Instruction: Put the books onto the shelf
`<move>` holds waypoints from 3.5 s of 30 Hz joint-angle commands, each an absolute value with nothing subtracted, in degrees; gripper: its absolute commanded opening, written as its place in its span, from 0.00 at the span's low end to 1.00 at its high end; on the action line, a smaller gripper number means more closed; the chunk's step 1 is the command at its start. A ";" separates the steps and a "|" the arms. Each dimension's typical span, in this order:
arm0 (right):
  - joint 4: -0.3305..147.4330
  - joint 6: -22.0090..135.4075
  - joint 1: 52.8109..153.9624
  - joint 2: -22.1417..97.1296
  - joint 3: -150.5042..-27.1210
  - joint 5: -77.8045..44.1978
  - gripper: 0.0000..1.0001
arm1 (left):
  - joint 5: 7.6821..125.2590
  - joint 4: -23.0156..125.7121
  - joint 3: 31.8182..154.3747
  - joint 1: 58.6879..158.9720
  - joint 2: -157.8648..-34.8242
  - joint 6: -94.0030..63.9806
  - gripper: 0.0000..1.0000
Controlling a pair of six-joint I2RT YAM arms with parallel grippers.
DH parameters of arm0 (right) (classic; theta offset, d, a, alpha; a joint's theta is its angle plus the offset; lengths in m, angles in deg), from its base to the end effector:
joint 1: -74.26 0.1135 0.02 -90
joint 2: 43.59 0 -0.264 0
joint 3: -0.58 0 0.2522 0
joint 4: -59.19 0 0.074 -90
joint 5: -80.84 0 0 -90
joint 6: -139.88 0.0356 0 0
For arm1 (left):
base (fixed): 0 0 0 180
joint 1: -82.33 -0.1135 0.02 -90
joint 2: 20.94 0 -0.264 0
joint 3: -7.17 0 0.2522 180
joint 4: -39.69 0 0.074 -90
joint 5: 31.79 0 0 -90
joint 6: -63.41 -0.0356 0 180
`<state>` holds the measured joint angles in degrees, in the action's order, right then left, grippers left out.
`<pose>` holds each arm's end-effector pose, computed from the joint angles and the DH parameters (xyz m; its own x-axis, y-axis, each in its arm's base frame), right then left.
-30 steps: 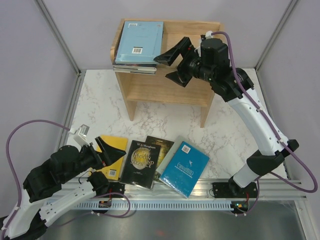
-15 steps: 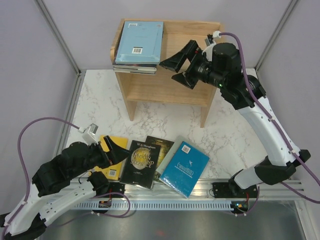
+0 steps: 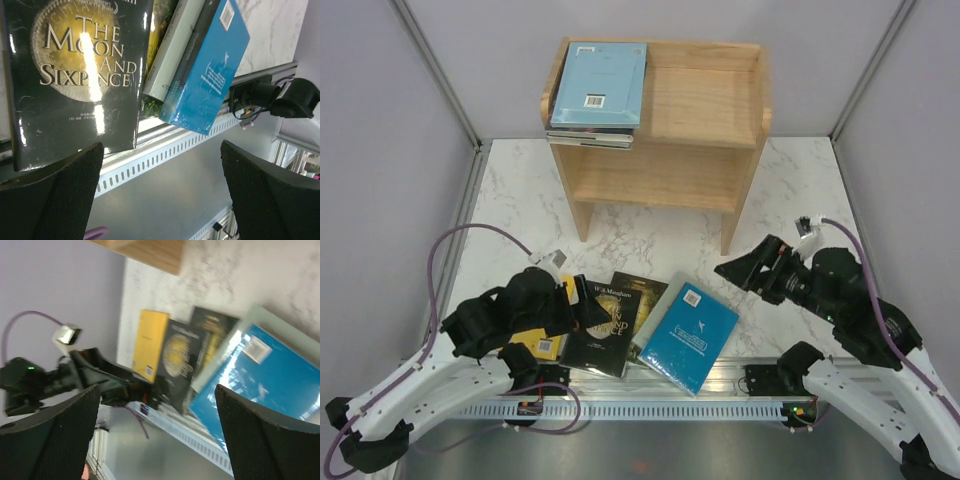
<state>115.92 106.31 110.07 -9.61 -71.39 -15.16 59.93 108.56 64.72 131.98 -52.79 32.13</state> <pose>0.0817 0.0635 0.3811 -0.6958 0.5198 -0.4957 -0.1491 0.5706 0.8076 0.0658 -0.0791 0.2872 -0.8931 -0.2681 -0.3611 0.0243 0.7730 -0.6340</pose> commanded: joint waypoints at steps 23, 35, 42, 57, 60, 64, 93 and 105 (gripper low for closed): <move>125.61 117.28 110.03 -10.80 -37.71 -15.75 0.98 | 79.65 71.48 64.52 145.70 -96.17 23.95 0.98; 115.68 127.66 110.03 -25.04 -22.76 -23.40 0.95 | 86.76 63.66 60.39 145.96 -103.29 25.17 0.98; 113.04 127.06 110.03 -22.68 -20.83 -24.02 0.92 | 90.82 53.72 57.50 147.72 -101.80 29.48 0.97; 110.92 125.47 110.03 -20.65 -19.07 -26.30 0.38 | 91.17 27.80 40.00 146.93 -99.43 43.01 0.88; 111.63 125.03 110.03 -20.47 -19.16 -26.39 0.33 | 89.94 26.82 38.86 146.84 -97.76 44.07 0.79; 111.89 124.86 110.03 -20.47 -19.07 -26.83 0.22 | 88.45 25.07 37.46 146.93 -94.16 45.30 0.65; 109.51 131.98 110.03 -25.75 -27.40 -27.45 0.37 | 88.44 29.54 44.58 140.97 -89.33 45.13 0.02; 86.55 144.26 110.03 -22.06 -31.81 -28.67 0.95 | 94.59 50.20 45.88 121.81 -59.96 44.94 0.02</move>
